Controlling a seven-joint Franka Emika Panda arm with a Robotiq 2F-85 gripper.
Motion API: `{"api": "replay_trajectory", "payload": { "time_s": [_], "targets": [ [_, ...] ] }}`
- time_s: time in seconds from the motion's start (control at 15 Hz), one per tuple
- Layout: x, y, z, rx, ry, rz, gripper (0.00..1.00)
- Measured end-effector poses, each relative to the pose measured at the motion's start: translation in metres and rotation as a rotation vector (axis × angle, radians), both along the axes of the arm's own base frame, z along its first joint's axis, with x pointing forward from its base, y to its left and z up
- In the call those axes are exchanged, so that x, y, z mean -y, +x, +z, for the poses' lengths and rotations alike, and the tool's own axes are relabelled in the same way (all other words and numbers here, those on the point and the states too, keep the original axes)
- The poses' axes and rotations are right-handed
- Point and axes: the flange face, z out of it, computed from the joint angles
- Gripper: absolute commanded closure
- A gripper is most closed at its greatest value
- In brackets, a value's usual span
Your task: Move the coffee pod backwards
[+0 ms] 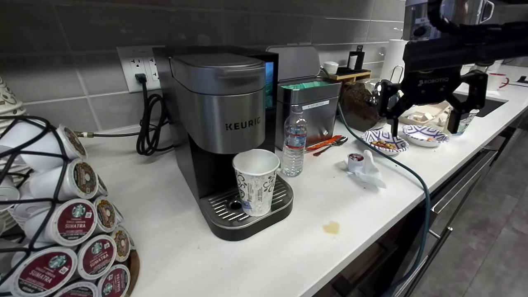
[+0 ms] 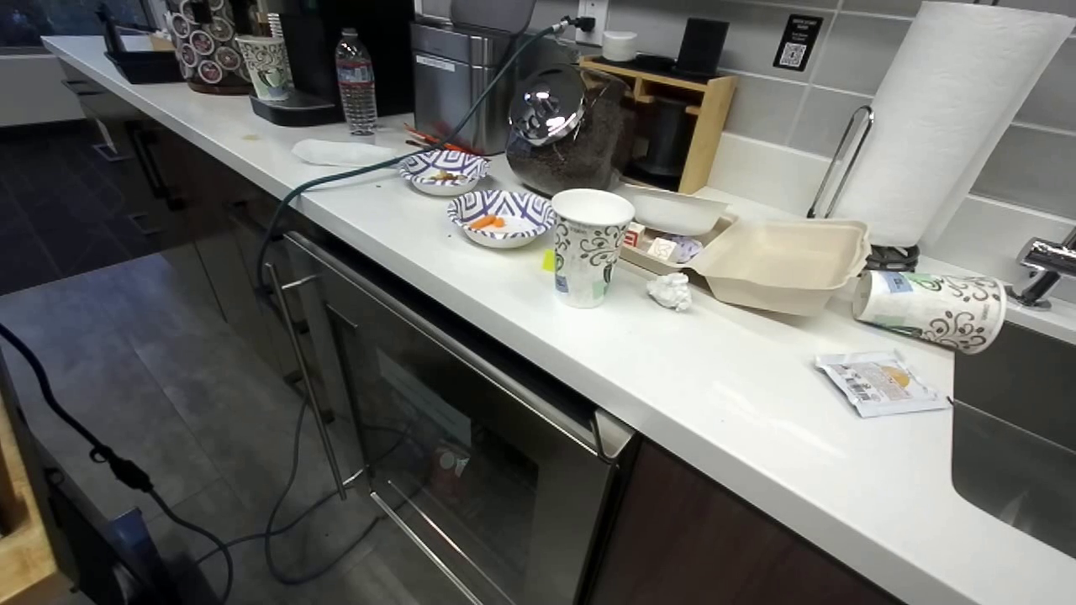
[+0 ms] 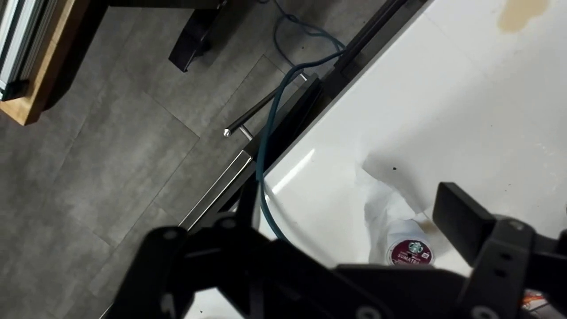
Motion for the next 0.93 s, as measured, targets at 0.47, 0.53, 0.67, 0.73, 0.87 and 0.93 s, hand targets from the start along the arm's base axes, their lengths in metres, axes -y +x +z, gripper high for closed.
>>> {"api": "replay_trajectory", "payload": {
  "time_s": [0.47,0.53,0.67,0.73,0.87,0.93],
  "targets": [
    [0.010,0.036,-0.054,-0.026,0.093,-0.237,0.00],
    [0.015,0.046,-0.065,-0.037,0.108,-0.262,0.00],
    [0.027,0.071,-0.082,0.000,0.123,-0.355,0.00],
    [0.033,0.084,-0.088,0.027,0.130,-0.401,0.00],
    [0.044,0.104,-0.094,0.081,0.141,-0.493,0.00],
    [0.048,0.111,-0.096,0.105,0.144,-0.539,0.00]
  ]
}}
